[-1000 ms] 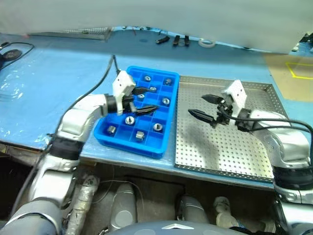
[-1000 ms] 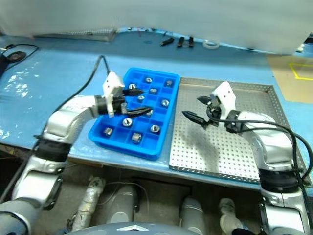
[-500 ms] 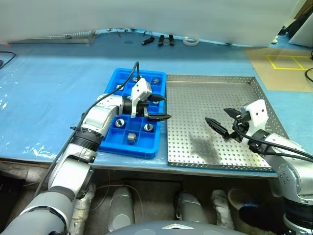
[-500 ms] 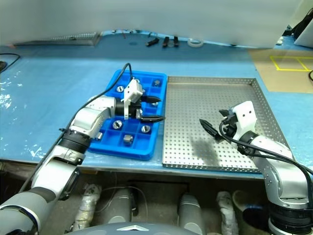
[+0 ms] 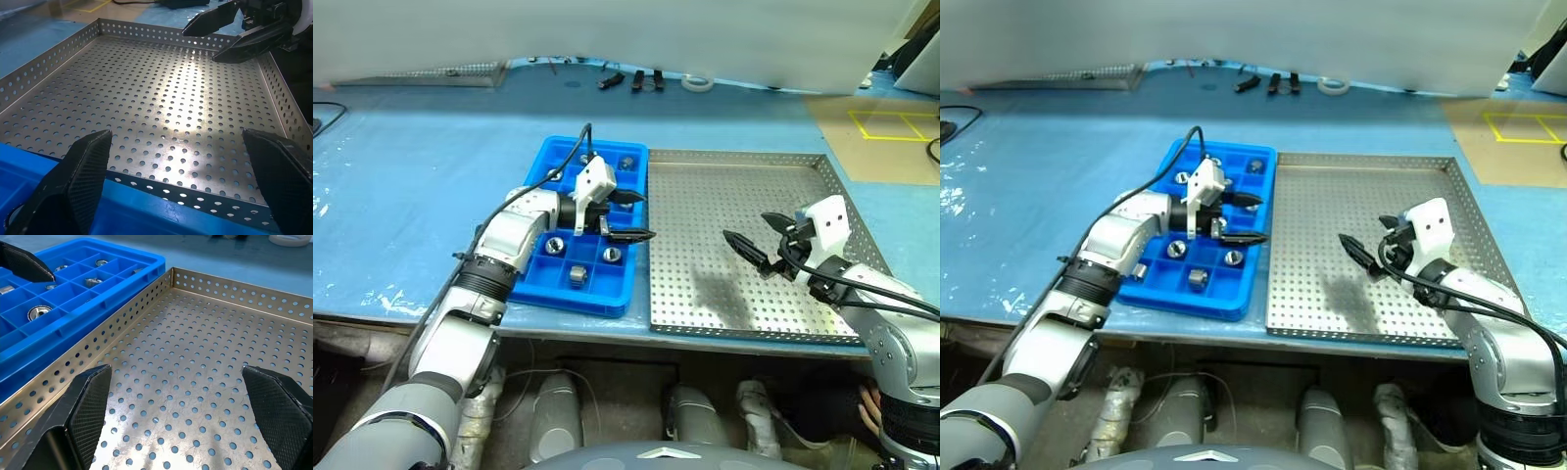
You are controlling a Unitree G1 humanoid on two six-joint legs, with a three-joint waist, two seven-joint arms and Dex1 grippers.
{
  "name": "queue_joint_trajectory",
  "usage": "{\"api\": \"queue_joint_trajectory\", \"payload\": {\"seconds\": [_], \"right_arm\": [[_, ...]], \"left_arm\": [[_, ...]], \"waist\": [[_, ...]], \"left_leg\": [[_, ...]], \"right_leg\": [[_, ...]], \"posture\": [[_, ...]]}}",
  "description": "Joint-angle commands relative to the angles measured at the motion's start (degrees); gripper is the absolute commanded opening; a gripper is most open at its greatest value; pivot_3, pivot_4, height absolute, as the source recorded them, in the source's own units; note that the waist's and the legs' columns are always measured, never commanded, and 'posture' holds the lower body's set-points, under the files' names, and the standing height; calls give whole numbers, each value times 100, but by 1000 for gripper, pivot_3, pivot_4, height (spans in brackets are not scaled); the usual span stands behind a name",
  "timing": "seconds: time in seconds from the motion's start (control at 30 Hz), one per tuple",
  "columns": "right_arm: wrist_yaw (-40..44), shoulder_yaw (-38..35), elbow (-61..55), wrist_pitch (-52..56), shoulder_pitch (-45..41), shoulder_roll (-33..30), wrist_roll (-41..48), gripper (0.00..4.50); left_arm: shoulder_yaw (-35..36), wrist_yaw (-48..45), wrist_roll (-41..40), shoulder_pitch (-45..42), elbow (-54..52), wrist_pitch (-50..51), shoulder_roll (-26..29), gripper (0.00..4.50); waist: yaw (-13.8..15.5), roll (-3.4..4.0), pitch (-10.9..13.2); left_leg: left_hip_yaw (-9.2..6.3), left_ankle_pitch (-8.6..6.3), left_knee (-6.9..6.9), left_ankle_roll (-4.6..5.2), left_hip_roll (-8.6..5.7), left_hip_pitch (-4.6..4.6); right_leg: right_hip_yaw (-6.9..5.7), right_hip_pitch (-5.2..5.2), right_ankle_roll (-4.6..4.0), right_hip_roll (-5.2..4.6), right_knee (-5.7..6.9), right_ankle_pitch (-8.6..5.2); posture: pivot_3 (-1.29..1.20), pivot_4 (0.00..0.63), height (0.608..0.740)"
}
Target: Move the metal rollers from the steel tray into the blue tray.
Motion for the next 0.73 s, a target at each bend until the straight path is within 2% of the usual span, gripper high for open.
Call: {"api": "queue_joint_trajectory", "payload": {"seconds": [0.03, 0.73], "right_arm": [[1, 2, -11, -118, -88, -65, 28, 4468], [-14, 101, 59, -126, -176, -92, 52, 4468]], "left_arm": [[171, -10, -44, 40, -305, 43, 83, 4500], [229, 94, -43, 200, -565, 195, 89, 4500]], "waist": [[1, 0, 0], [6, 0, 0]], "left_leg": [[0, 0, 0, 0, 0, 0], [0, -1, -1, 2, 0, -1]], "right_leg": [[0, 0, 0, 0, 0, 0], [0, 0, 0, -1, -5, 0]], "posture": [[-196, 150, 740], [-185, 150, 740]]}}
